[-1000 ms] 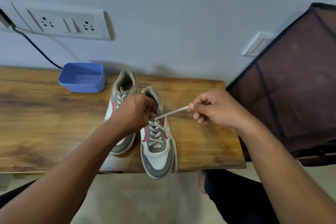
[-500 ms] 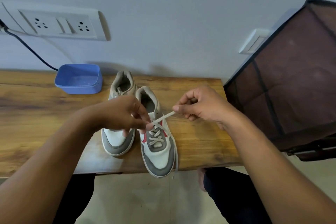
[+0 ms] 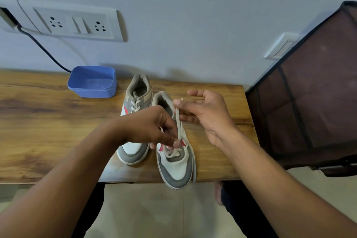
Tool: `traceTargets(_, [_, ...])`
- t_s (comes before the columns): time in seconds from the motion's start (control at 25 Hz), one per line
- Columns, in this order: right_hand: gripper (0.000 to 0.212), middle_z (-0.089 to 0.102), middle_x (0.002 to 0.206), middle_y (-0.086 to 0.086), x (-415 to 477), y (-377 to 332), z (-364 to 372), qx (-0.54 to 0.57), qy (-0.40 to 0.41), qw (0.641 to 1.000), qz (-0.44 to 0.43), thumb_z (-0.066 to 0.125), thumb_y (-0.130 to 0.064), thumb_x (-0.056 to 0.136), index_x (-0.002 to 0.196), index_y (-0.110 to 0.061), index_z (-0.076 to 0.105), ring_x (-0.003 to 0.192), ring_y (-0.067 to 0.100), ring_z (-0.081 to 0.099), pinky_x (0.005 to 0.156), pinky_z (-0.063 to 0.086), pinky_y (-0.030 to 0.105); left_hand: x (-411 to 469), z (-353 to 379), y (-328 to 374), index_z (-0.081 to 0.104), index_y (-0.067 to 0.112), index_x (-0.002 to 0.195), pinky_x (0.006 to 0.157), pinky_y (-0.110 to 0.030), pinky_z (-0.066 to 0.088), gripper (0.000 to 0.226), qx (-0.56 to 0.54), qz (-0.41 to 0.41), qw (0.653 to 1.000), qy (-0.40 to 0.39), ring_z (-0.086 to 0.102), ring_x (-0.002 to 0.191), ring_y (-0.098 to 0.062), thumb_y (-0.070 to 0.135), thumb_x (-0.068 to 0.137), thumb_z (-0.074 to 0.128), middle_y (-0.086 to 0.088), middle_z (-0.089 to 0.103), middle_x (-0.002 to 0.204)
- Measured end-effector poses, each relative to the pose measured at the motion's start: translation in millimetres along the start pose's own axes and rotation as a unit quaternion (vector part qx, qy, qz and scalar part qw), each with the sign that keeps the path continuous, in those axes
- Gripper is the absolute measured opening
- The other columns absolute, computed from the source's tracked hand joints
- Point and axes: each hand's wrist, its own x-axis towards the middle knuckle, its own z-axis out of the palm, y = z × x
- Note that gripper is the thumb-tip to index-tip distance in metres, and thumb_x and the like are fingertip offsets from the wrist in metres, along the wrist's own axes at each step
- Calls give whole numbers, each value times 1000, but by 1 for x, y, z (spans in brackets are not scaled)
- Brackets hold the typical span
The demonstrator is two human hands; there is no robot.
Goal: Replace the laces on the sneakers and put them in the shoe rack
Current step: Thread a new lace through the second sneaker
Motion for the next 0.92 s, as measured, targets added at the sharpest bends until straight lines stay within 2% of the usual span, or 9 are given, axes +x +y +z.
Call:
traceTargets(0.08, [34, 77, 86, 15, 4, 0, 0, 2, 15, 999, -33, 87, 0, 80, 102, -7, 61, 73, 22, 76, 65, 63, 30, 1, -5, -3, 80, 21, 89, 56, -17, 49, 3, 5, -5, 999, 51, 70, 67, -22, 19, 88, 79, 2, 78, 84])
traceTargets(0.2, [23, 79, 87, 14, 5, -6, -15, -21, 25, 997, -65, 87, -1, 79, 96, -1, 71, 76, 21, 76, 68, 63, 28, 5, -11, -14, 79, 29, 88, 56, -11, 42, 8, 93, -8, 965, 245, 63, 59, -2, 22, 90, 75, 13, 74, 79])
traceTargets(0.24, [23, 79, 87, 14, 5, -7, -21, -35, 36, 996, -72, 88, 0, 78, 96, -1, 73, 77, 21, 76, 69, 62, 27, 6, -11, -14, 78, 30, 89, 56, -11, 40, 8, 116, -12, 953, 279, 62, 61, 1, 23, 90, 74, 16, 72, 78])
traceTargets(0.32, [22, 79, 84, 13, 7, -7, -30, -80, 66, 990, -93, 89, 3, 76, 93, -3, 76, 75, 20, 76, 69, 63, 28, 11, -8, -15, 79, 30, 92, 55, -7, 38, 8, 144, -15, 948, 283, 61, 65, 9, 25, 90, 73, 17, 72, 80])
traceTargets(0.4, [18, 79, 80, 11, 11, -3, -35, -127, 89, 982, -110, 88, 2, 78, 89, -7, 78, 74, 21, 77, 71, 64, 33, 19, -4, -17, 80, 27, 96, 59, -6, 40, 11, 186, -21, 947, 262, 61, 67, 7, 24, 90, 71, 12, 75, 89])
traceTargets(0.52, [14, 79, 80, 12, 14, 4, -37, -154, 80, 980, -95, 85, 1, 83, 91, -7, 77, 76, 25, 80, 72, 65, 38, 30, 2, -22, 81, 25, 92, 72, -33, 57, 14, 207, -51, 944, 253, 67, 78, -11, 20, 86, 69, 5, 75, 87])
traceTargets(0.6, [12, 79, 83, 12, 12, 10, -36, -182, 53, 979, -80, 82, 0, 86, 94, -6, 76, 75, 23, 80, 69, 65, 36, 33, 4, -23, 81, 22, 87, 75, -41, 59, 10, 190, -67, 948, 247, 68, 79, -16, 20, 84, 71, 4, 75, 82])
traceTargets(0.76, [8, 77, 78, 2, 9, 29, -32, -315, -2, 945, -84, 83, -9, 88, 87, -16, 79, 69, 12, 74, 67, 65, 34, 35, 2, -22, 80, 17, 88, 82, -39, 59, 7, 138, -88, 957, 241, 68, 85, -14, 17, 82, 77, 5, 74, 85])
traceTargets(0.92, [5, 73, 70, -6, 12, 49, -22, -325, 25, 942, -80, 85, -17, 87, 84, -19, 81, 59, 0, 62, 61, 58, 28, 36, 3, -21, 79, 15, 84, 82, -37, 60, 4, 102, -98, 958, 249, 69, 86, -16, 14, 81, 80, 3, 73, 85])
